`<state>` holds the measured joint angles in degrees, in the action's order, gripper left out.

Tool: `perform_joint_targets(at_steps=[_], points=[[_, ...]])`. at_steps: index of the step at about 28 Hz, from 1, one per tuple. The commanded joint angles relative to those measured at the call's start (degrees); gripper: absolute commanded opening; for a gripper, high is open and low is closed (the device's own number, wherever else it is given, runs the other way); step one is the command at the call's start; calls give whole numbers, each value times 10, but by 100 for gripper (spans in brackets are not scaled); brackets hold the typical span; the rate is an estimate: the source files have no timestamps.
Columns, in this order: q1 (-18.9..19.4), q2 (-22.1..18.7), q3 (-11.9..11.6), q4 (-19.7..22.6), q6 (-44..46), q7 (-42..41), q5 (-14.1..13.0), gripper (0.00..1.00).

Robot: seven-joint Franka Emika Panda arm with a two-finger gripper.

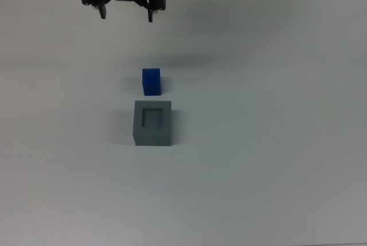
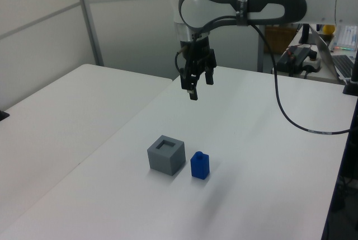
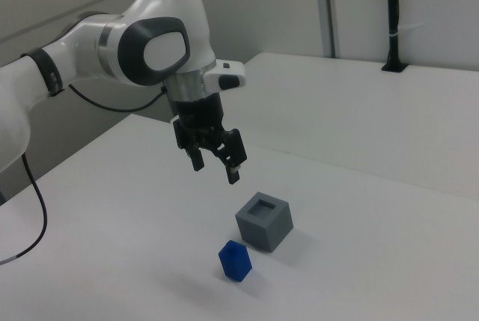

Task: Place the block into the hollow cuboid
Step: 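Lower the open gripper down onto the blue block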

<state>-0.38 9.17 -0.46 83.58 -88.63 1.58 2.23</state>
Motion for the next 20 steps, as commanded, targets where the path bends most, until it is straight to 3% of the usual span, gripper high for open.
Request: perform_joint_targets(at_steps=[1, 7, 20], points=[[12, -20, 4, 129, -87, -23, -13, 100], [23, -10, 9, 206, -174, -32, -6, 100], [23, 55, 8, 217, -236, -27, -3, 100]])
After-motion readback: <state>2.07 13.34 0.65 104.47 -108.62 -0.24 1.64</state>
